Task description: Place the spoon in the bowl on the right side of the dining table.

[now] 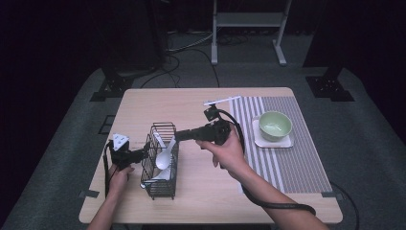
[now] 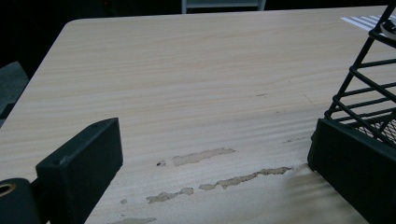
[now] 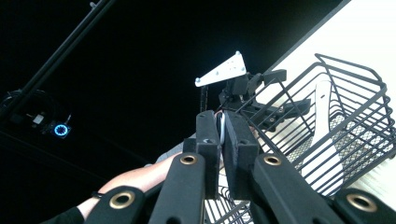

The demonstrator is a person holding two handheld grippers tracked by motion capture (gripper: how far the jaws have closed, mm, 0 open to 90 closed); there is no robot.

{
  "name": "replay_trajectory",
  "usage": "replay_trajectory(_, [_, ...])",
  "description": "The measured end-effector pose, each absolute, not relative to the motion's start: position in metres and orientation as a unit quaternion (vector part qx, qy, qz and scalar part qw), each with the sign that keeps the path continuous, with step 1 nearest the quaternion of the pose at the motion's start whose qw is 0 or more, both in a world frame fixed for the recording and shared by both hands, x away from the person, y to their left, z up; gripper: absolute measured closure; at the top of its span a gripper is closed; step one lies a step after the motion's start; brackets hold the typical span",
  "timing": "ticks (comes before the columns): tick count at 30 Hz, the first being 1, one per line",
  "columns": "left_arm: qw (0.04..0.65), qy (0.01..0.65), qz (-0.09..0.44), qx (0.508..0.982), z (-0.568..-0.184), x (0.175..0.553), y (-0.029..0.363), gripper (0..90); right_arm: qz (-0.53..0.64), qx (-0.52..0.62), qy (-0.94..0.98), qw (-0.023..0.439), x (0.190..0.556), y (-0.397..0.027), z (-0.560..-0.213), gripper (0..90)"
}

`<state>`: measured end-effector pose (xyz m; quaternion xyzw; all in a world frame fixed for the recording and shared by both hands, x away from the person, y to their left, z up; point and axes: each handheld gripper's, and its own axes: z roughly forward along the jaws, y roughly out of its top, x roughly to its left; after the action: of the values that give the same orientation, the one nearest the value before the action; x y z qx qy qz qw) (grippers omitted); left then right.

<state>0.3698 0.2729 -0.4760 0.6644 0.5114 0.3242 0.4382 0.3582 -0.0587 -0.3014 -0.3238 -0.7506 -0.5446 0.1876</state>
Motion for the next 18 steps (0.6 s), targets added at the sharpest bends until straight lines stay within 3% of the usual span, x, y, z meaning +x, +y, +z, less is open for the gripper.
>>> replay_trajectory(18, [0.438, 0.510, 0.325, 0.665, -0.476, 0.370, 0.273, 1.6, -0.560, -0.334, -0.733, 0.193, 0.358, -0.082, -0.293, 85.4])
